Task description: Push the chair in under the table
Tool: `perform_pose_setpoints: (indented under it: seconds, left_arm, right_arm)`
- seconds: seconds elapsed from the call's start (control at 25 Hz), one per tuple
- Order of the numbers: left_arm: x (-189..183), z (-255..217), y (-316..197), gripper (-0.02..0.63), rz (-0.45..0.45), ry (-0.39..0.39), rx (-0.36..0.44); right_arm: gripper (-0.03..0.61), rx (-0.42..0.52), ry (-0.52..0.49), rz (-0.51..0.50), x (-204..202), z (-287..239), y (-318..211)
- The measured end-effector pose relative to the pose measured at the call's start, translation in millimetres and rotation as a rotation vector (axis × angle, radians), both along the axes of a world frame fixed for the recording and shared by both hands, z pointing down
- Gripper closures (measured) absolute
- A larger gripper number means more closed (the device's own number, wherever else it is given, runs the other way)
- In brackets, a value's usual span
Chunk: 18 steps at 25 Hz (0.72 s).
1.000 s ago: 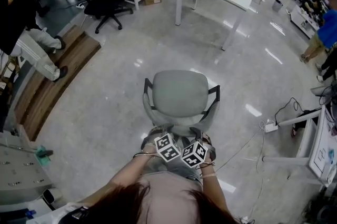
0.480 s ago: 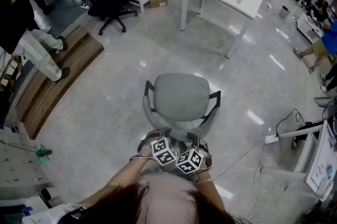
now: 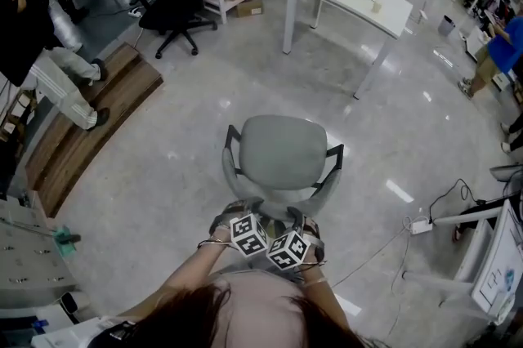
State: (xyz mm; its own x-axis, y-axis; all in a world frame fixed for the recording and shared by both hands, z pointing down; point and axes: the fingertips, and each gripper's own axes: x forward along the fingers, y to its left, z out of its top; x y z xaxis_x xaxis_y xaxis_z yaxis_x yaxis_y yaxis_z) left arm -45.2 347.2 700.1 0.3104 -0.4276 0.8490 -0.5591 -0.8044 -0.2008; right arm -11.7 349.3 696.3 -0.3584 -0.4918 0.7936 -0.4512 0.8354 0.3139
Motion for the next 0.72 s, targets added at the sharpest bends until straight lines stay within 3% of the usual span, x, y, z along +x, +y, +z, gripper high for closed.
perform_pose_setpoints:
  seconds: [0.72]
  left_arm:
    - [-6,-2,-41,0.387,0.004,-0.012,-0.012]
  right_arm:
    - [0.367,0.008,-0.007,-0.037,-7,-2,-40]
